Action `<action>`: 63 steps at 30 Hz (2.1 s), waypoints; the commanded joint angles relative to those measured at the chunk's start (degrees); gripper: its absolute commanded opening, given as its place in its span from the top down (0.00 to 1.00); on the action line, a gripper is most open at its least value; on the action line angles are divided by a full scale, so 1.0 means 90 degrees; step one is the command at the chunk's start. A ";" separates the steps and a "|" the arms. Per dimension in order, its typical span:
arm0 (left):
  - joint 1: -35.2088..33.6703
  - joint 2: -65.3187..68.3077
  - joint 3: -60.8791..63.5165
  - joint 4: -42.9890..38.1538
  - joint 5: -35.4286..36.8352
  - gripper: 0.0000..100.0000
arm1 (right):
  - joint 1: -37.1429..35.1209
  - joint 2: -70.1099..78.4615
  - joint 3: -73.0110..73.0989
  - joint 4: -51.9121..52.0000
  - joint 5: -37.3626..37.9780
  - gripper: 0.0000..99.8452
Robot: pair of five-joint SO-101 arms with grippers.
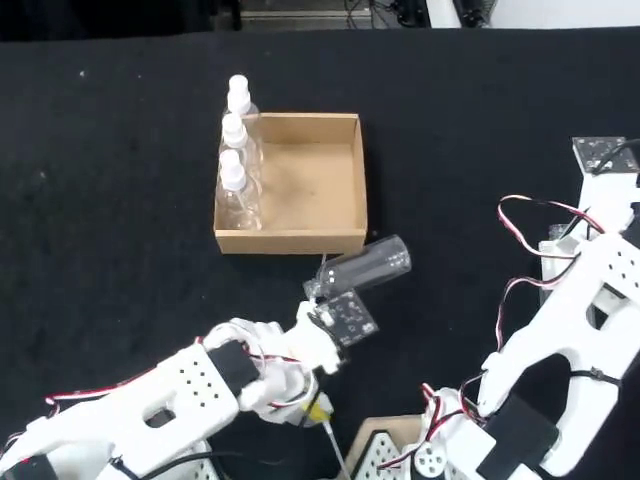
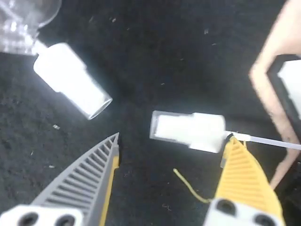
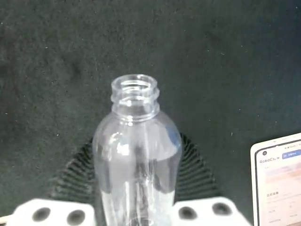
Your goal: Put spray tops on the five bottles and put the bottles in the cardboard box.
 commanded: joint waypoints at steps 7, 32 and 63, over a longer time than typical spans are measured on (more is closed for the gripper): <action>-0.1480 -0.0059 0.0190 -0.0107 0.0000 0.67 | 0.0117 0.0005 -0.0376 0.0049 0.0000 0.99; -0.1470 -0.0029 -0.1411 0.1563 0.0000 0.67 | 0.0117 0.0015 -0.0376 0.0039 0.0000 0.99; -0.0972 0.0020 0.0659 -0.1289 0.0049 0.72 | 0.0117 0.0015 -0.0366 0.0059 0.0000 0.99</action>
